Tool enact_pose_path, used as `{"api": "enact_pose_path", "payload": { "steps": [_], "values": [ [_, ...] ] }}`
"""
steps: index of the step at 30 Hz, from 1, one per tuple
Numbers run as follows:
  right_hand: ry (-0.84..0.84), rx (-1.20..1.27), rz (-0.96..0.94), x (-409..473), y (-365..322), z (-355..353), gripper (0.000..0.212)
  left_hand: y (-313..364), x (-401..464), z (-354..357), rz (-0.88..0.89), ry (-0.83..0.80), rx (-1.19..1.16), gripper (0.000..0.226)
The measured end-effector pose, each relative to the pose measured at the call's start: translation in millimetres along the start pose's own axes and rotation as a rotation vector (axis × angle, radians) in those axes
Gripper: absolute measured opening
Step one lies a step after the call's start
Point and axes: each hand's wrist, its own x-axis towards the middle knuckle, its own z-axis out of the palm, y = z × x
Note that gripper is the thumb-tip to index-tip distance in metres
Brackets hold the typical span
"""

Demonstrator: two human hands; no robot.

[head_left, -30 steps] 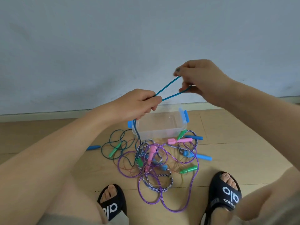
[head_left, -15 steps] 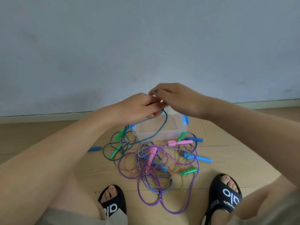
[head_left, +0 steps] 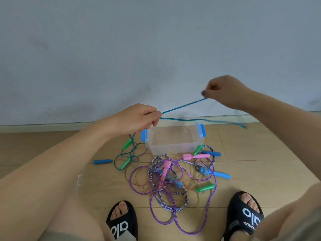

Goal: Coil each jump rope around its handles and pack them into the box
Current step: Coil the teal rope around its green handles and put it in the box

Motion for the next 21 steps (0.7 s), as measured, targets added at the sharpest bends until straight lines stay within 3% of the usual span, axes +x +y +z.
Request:
{"api": "enact_pose_path", "payload": {
  "steps": [2,4,10,14,21],
  "values": [
    [-0.119,-0.168,0.100,-0.6,15.0,5.1,0.023,-4.0,-0.5,-2.6,-0.006,0.023,-0.009,0.036],
    [-0.216,-0.175,0.077,-6.9,7.6,18.9,0.026,-5.1,0.0,-3.4,0.001,0.026,-0.034,0.036],
    [-0.385,0.665,-0.068,-33.1,-73.9,53.5,0.027,6.4,5.0,6.6,0.039,0.000,-0.115,0.034],
    [-0.353,0.637,-0.070,-33.3,-73.2,52.3,0.026,4.6,4.9,4.9,0.032,-0.016,-0.113,0.033],
    [-0.449,0.684,-0.025,-32.9,-64.8,48.9,0.018,0.8,4.3,4.4,0.038,-0.046,-0.097,0.033]
  ]
}}
